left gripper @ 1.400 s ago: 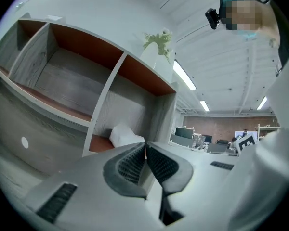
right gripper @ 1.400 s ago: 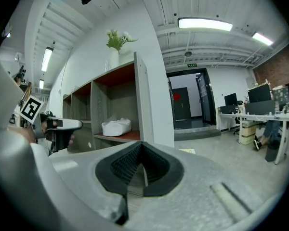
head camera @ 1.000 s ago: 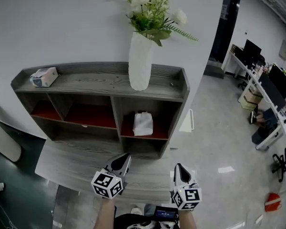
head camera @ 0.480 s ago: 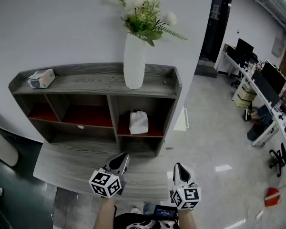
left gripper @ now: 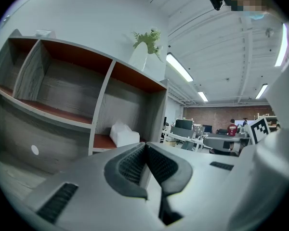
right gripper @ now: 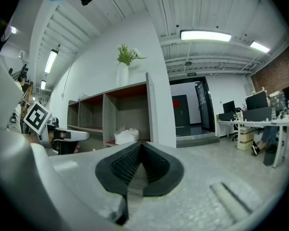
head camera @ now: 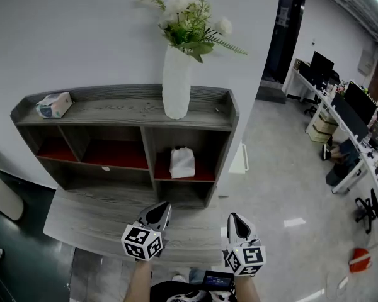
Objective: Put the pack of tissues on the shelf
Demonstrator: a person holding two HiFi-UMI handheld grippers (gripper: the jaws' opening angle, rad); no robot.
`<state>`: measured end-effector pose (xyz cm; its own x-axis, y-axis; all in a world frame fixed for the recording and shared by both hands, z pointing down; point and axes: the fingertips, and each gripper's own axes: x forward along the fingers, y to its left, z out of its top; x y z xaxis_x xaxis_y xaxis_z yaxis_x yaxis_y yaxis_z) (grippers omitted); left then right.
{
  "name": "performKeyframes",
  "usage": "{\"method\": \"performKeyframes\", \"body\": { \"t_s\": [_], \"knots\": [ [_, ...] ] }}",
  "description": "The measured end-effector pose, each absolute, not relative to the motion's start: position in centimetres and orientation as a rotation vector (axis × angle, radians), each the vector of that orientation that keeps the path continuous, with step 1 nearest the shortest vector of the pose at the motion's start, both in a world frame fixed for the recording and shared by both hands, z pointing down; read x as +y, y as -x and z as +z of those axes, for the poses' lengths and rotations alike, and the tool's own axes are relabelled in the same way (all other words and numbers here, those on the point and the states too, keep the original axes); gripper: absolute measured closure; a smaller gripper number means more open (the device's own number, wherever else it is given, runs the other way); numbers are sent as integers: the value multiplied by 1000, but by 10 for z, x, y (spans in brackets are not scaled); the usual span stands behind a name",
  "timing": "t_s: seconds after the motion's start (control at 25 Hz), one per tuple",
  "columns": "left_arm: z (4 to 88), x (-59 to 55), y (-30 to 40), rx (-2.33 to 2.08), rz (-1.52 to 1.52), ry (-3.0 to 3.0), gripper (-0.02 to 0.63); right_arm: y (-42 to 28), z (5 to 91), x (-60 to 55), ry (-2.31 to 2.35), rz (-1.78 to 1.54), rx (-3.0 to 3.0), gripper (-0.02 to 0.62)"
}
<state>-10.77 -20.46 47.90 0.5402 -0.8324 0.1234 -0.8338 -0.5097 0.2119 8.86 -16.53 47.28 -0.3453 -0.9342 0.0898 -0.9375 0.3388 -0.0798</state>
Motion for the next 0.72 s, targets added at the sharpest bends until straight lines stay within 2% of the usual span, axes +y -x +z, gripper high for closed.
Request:
{"method": "performKeyframes", "body": {
  "t_s": [0.72],
  "knots": [
    [483, -210, 113, -1371, -33, -2509, 599, -82, 481, -171, -1751, 195, -2534, 591]
  ]
}}
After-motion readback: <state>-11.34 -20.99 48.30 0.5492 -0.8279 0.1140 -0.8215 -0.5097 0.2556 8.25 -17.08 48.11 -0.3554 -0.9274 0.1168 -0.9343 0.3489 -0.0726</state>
